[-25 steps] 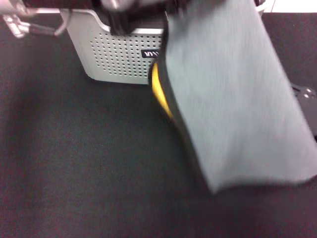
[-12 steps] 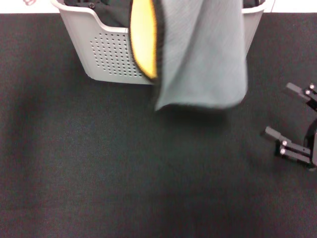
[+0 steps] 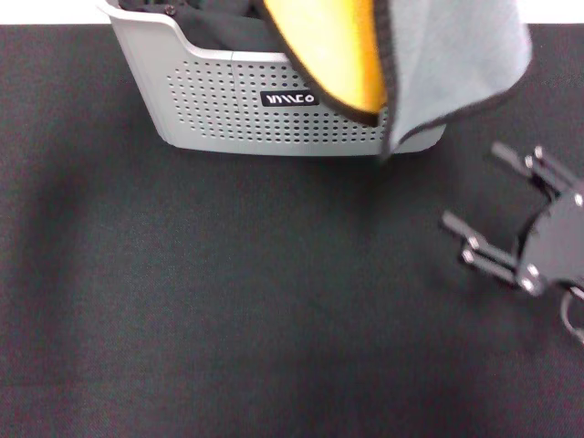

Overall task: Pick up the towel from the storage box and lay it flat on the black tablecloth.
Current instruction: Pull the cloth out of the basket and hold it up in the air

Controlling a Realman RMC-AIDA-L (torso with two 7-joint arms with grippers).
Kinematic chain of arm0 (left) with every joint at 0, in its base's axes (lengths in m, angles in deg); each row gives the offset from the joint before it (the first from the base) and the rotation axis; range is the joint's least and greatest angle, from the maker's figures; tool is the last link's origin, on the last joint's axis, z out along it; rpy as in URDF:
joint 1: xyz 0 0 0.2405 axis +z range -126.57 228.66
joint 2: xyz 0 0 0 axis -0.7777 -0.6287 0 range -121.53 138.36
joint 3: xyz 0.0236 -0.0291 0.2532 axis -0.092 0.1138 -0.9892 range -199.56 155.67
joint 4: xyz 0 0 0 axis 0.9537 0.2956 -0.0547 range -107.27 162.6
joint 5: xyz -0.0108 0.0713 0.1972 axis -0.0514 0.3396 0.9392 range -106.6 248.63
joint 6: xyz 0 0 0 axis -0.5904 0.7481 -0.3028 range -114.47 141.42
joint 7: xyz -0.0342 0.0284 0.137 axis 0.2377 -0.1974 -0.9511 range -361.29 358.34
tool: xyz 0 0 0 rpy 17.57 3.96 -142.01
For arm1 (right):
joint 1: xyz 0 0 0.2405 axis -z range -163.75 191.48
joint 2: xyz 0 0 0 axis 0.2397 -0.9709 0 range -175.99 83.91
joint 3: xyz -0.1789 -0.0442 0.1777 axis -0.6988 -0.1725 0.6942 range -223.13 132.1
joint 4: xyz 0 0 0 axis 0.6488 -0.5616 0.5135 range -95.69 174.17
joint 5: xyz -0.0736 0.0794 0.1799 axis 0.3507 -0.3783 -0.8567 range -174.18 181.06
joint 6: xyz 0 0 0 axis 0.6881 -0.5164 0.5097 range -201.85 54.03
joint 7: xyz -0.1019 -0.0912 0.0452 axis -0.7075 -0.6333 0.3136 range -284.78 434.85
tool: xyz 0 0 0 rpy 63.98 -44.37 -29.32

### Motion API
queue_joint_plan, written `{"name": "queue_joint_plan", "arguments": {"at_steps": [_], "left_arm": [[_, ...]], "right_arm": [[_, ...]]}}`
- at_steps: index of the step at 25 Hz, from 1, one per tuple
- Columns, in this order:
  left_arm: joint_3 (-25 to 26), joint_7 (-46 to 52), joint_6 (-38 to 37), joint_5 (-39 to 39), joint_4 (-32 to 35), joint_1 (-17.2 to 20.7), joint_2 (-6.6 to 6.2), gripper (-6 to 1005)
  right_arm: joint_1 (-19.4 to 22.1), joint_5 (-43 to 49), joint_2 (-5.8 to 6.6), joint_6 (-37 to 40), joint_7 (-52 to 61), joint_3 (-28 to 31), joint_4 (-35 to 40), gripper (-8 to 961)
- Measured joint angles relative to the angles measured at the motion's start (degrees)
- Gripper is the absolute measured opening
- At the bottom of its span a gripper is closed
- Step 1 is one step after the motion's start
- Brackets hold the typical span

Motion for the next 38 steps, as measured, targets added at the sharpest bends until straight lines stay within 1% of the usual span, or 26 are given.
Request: {"name": "queue_joint_plan", "arguments": {"at_steps": [2, 4, 6, 7, 8, 10, 12, 13, 15, 21, 27, 31, 34, 38], "left_arm": [[-0.34, -0.36, 0.46, -0.29, -0.65, -0.25, 0.00, 55], [-1.04, -1.14, 1.48, -0.67, -2.19, -1.02, 0.00, 56], [-1.33, -1.75, 1.83, -0.92, -2.97, -1.46, 0.01, 56], [-1.38, -2.02, 1.91, -1.04, -3.27, -1.55, 0.01, 57], [-1.35, -2.23, 1.92, -1.07, -3.37, -1.55, 0.00, 57], [-1.15, -2.70, 1.98, -1.09, -3.44, -1.41, -0.01, 57], [-1.08, -3.16, 2.65, -1.23, -3.49, -1.35, 0.02, 58], [-1.16, -3.52, 3.25, -1.40, -3.57, -1.37, 0.03, 58], [-1.74, -4.73, 4.53, -2.22, -3.99, -1.45, 0.03, 59], [-2.90, -8.30, 5.52, -4.92, -6.11, -2.19, 0.09, 61], [-3.24, -8.98, 5.61, -5.91, -6.63, -2.08, 0.11, 62], [-3.56, -9.12, 5.61, -5.92, -7.18, -2.14, 0.15, 63], [-3.59, -9.13, 5.61, -5.93, -7.34, -2.18, 0.14, 64], [-3.58, -9.13, 5.61, -5.95, -7.66, -2.06, 0.21, 65]], "right_arm": [[-2.69, 0.35, 0.00, -1.23, -12.53, 4.32, -5.92, 777], [-4.40, 2.55, 0.00, -3.45, -28.37, 11.91, -12.40, 771], [-4.62, 7.29, 0.00, -5.67, -42.69, 21.49, -17.01, 765], [-3.98, 11.76, -0.02, -6.62, -49.62, 27.10, -18.49, 765], [-3.37, 15.27, 0.00, -6.93, -53.04, 30.37, -18.65, 765], [-1.75, 26.29, 0.00, -7.62, -59.96, 37.66, -18.92, 764], [-0.64, 33.42, 0.00, -8.18, -61.65, 42.25, -19.07, 764], [-0.28, 35.50, 0.00, -8.71, -61.92, 43.70, -19.21, 764], [0.11, 38.96, 0.00, -10.21, -63.26, 45.67, -20.23, 763], [-0.78, 42.13, -0.01, -13.38, -67.76, 47.18, -23.96, 762], [0.42, 43.83, 0.00, -12.89, -67.97, 48.43, -24.28, 752], [0.00, 46.33, 0.00, -12.56, -69.88, 50.90, -24.52, 747], [-0.09, 46.88, 0.00, -12.30, -73.32, 52.34, -25.39, 743], [-0.86, 48.34, 0.00, -11.99, -73.80, 54.76, -25.32, 738]]}}
